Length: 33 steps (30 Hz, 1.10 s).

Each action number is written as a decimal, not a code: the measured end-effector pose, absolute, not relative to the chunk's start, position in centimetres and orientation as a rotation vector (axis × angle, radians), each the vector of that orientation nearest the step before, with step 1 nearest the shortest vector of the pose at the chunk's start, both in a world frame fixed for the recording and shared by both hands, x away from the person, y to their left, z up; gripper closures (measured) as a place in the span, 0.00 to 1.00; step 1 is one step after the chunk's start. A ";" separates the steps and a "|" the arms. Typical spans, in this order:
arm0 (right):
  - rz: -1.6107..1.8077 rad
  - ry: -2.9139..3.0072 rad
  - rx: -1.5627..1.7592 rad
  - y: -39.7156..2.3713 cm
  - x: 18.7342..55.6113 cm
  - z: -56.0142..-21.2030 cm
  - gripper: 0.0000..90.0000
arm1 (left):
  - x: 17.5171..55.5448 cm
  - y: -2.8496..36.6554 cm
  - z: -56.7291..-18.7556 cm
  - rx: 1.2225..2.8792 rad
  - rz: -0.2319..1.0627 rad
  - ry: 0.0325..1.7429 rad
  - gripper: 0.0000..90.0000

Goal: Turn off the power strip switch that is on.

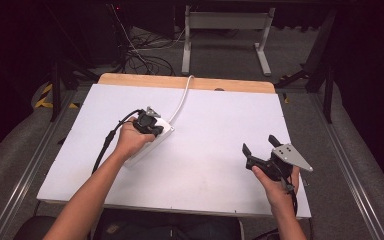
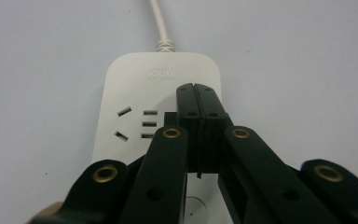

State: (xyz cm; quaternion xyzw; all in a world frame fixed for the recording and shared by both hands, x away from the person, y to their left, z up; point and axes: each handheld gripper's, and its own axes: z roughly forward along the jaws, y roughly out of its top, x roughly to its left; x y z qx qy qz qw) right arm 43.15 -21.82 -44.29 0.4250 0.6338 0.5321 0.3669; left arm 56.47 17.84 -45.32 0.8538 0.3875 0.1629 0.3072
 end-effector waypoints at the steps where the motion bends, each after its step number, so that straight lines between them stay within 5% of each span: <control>1: 1.369 1.628 1.091 -21.8 43.1 -44.3 0.09 | 56.5 17.9 -45.3 2.259 0.429 1.026 1.00; 33: 1.379 1.610 1.072 -21.7 43.0 -44.1 0.10 | 56.5 17.8 -45.2 2.263 0.436 1.020 1.00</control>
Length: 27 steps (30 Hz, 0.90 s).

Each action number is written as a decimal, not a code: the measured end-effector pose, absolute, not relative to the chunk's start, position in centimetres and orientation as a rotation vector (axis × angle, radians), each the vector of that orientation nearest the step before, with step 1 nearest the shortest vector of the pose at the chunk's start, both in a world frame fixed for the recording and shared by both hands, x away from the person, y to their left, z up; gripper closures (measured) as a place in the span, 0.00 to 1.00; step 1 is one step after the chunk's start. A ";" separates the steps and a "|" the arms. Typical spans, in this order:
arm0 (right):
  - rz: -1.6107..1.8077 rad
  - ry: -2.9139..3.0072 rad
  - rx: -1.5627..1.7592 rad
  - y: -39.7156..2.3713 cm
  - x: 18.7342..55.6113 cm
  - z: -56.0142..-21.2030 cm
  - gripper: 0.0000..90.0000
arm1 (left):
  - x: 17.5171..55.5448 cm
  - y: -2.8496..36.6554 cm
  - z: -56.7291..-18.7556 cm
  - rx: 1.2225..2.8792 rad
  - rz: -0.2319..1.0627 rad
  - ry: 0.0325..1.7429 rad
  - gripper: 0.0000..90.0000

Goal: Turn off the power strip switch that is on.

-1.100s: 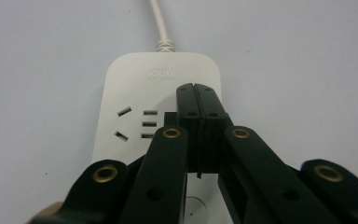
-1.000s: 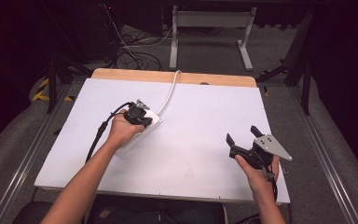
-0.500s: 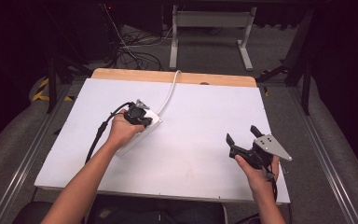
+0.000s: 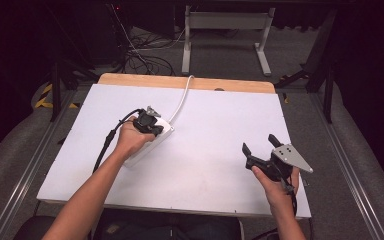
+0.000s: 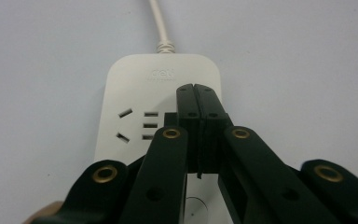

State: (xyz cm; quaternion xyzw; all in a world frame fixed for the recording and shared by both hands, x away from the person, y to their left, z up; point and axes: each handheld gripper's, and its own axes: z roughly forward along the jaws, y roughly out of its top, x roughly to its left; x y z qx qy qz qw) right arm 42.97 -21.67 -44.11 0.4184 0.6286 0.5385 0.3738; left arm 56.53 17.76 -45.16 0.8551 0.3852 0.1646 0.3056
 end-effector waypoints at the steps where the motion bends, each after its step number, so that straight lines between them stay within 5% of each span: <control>1: 1.380 1.609 1.072 -21.7 43.0 -44.1 0.10 | 56.6 17.9 -45.2 2.264 0.439 1.021 1.00; 27: 1.376 1.609 1.073 -21.7 43.0 -44.1 0.10 | 56.7 18.1 -45.3 2.191 0.417 1.039 1.00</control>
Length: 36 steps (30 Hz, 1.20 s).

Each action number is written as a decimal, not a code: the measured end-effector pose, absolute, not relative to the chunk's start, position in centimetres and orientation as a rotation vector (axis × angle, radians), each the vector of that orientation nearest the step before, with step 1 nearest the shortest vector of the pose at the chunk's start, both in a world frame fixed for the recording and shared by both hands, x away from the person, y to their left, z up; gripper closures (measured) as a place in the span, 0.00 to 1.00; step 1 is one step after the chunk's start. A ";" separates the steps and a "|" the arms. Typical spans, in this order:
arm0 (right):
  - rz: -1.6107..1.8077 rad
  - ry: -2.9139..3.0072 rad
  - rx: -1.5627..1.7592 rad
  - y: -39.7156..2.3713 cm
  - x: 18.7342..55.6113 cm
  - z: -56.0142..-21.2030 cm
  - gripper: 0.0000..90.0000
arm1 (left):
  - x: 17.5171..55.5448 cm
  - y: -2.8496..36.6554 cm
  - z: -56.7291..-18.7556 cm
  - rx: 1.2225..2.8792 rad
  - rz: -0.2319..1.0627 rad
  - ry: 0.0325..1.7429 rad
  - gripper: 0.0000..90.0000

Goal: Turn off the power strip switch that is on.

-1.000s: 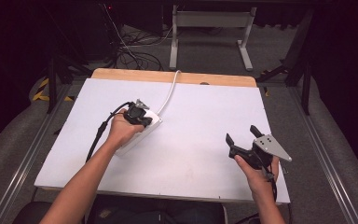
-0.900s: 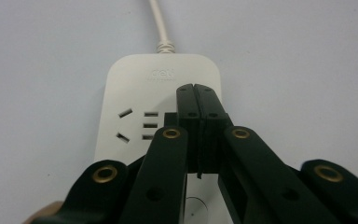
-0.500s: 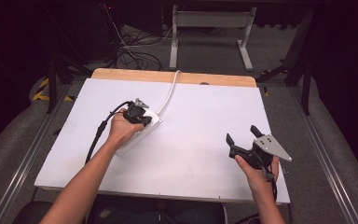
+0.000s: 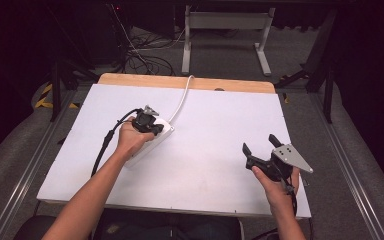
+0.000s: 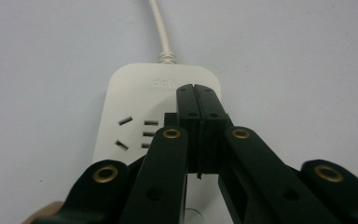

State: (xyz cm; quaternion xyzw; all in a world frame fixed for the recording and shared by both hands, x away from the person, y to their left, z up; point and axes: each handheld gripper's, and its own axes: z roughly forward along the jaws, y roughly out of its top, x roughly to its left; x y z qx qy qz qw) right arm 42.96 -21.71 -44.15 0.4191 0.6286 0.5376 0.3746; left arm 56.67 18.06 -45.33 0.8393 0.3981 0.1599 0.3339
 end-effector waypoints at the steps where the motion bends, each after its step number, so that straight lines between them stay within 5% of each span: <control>1: 1.373 1.607 1.074 -21.7 42.9 -44.1 0.10 | 56.7 18.0 -45.4 2.187 0.419 1.037 1.00; 15: 1.369 1.609 1.075 -21.6 42.9 -44.2 0.10 | 55.2 21.5 -41.6 1.945 0.499 0.990 1.00; 36: 1.362 1.610 1.074 -21.5 43.0 -44.2 0.10 | 44.9 32.3 -39.0 1.388 0.805 1.026 1.00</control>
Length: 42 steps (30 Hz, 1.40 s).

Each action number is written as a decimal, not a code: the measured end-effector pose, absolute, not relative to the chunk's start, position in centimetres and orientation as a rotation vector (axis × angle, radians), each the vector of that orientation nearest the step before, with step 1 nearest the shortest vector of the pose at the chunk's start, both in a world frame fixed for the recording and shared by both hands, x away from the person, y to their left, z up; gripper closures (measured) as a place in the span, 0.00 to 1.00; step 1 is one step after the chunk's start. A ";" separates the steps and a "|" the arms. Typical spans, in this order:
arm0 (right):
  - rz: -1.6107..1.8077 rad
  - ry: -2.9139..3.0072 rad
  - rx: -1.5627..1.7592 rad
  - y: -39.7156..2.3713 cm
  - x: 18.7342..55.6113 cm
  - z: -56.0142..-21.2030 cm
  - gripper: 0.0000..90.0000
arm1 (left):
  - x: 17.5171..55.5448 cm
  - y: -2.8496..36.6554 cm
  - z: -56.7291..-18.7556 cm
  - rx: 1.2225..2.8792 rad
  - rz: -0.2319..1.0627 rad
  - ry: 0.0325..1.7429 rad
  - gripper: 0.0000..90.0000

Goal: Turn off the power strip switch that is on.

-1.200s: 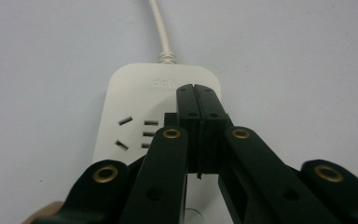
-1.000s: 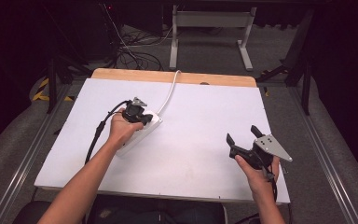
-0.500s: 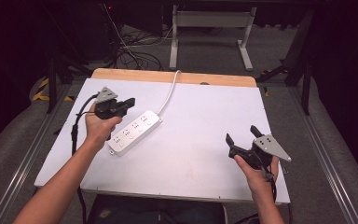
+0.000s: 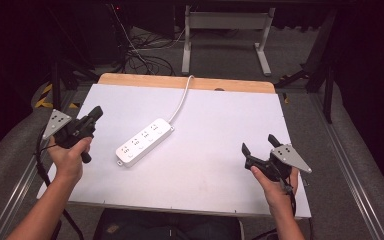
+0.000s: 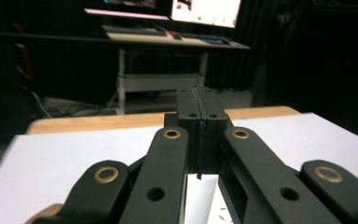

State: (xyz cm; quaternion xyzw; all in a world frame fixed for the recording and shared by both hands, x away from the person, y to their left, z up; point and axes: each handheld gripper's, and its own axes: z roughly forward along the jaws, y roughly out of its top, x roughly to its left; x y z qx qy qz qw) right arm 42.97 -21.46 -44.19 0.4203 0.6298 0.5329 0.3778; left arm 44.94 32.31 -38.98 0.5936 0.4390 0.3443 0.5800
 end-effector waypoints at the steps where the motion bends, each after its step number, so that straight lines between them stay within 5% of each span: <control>1: 1.362 1.609 1.073 -21.5 43.0 -44.2 0.10 | 44.6 32.5 -38.9 1.381 0.823 1.024 1.00; 15: 1.361 1.610 1.077 -21.5 43.1 -44.2 0.10 | 44.3 32.9 -39.0 1.400 0.895 1.025 1.00; 18: 1.361 1.610 1.073 -21.5 43.0 -44.2 0.10 | 44.2 32.9 -39.0 1.393 0.918 1.021 0.82; 23: 1.363 1.612 1.073 -21.4 43.1 -44.2 0.10 | 44.4 33.3 -39.0 1.418 0.914 1.060 0.34; 26: 1.363 1.610 1.072 -21.4 43.1 -44.2 0.10 | 44.5 33.5 -39.0 1.419 0.913 1.074 0.21; 42: 1.362 1.605 1.071 -21.4 42.9 -44.1 0.09 | 44.4 33.9 -39.2 1.397 0.908 1.098 0.13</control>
